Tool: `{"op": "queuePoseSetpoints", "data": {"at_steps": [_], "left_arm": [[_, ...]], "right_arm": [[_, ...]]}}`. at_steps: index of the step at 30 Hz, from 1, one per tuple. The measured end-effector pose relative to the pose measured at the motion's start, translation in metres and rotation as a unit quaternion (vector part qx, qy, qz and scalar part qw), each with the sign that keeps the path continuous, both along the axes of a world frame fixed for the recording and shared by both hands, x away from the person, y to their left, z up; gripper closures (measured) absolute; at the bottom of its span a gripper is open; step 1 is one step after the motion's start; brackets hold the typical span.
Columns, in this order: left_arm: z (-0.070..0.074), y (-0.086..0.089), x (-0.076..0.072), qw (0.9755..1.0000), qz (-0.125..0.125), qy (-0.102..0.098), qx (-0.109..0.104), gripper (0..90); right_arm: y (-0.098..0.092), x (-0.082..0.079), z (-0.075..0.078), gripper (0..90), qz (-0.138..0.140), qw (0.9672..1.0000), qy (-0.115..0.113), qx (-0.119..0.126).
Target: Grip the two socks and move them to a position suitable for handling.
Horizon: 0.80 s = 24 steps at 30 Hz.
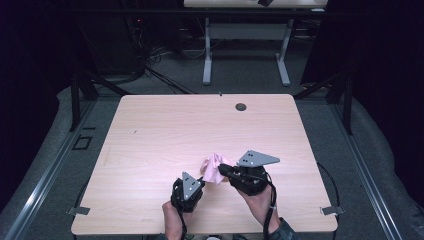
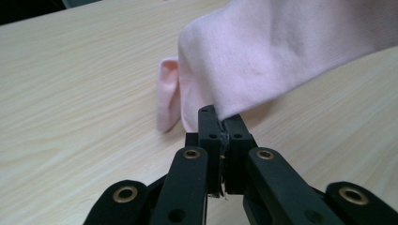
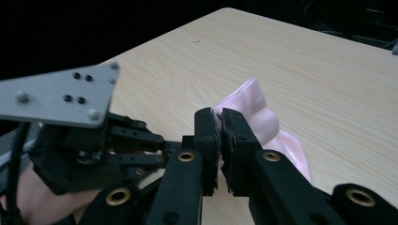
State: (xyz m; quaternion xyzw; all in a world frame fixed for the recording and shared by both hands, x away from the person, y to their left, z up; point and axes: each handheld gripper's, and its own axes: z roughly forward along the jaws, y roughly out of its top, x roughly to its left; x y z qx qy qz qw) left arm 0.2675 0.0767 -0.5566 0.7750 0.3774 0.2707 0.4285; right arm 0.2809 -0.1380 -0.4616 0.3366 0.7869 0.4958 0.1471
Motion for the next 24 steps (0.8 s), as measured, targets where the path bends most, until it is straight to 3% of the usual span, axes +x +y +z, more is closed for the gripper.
{"op": "queuePoseSetpoints", "data": {"at_steps": [4,10,15,24], "left_arm": [[0.008,0.005,-0.010,0.9988,-0.004,-0.011,0.048,89.2],[0.005,0.008,-0.019,0.9934,-0.015,-0.001,0.114,89.2],[0.004,0.003,-0.028,0.9902,-0.031,0.009,0.136,89.2],[-0.005,-0.007,-0.033,0.9867,-0.064,0.045,0.143,89.0]], "right_arm": [[-0.005,-0.001,-0.007,85.2,0.002,0.9999,0.010,-0.002],[-0.006,-0.001,-0.022,85.2,0.006,0.9996,0.025,-0.010],[-0.017,-0.003,-0.035,85.3,0.000,0.9989,0.042,-0.019],[-0.032,-0.008,-0.059,85.3,-0.012,0.9965,0.074,-0.039]]}}
